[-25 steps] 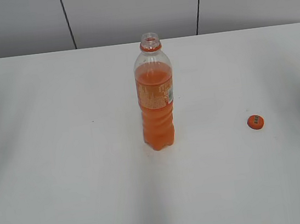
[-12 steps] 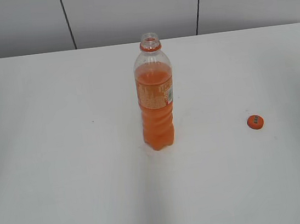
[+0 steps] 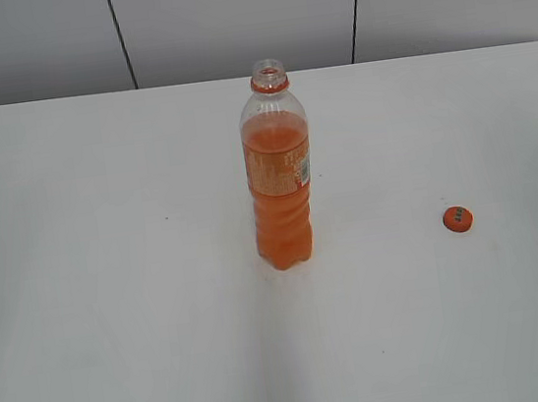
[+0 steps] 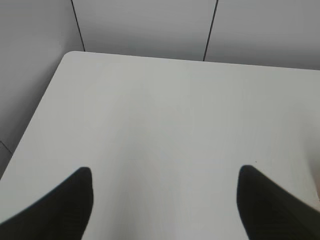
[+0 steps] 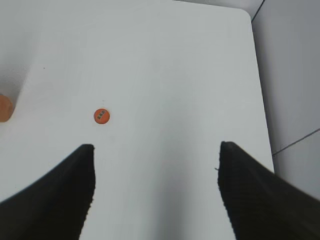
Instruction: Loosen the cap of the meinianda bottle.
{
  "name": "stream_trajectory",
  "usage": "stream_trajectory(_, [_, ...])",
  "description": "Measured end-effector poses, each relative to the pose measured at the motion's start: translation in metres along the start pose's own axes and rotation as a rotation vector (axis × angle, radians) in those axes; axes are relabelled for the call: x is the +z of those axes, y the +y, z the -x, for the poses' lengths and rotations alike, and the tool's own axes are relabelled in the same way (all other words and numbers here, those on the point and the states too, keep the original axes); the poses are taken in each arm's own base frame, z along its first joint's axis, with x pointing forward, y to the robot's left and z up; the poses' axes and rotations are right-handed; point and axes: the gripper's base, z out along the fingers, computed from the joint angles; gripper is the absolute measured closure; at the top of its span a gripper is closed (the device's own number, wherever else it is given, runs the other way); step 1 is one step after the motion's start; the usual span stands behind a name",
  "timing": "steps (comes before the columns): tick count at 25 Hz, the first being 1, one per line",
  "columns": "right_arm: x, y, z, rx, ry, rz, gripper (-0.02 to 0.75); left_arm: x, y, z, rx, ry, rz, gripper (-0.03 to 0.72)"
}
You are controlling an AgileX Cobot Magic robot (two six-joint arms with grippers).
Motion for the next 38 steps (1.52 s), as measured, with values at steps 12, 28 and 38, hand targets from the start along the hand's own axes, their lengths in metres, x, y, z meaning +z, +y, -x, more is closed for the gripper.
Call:
stream_trajectory(12, [-0.007, 0.012, -0.064, 0.006, -0.034, 0.010, 0.164, -0.048, 0.009, -0.066, -0.020, -0.104, -0.022, 0.150])
stream_trajectory(28, [-0.028, 0.034, -0.128, 0.026, -0.198, 0.118, 0.164, -0.071, 0.013, -0.113, -0.024, -0.130, -0.041, 0.153])
stream_trajectory(38, [-0.015, 0.037, -0.147, 0.025, -0.183, 0.129, 0.164, -0.057, 0.011, -0.127, -0.017, -0.038, -0.060, 0.159])
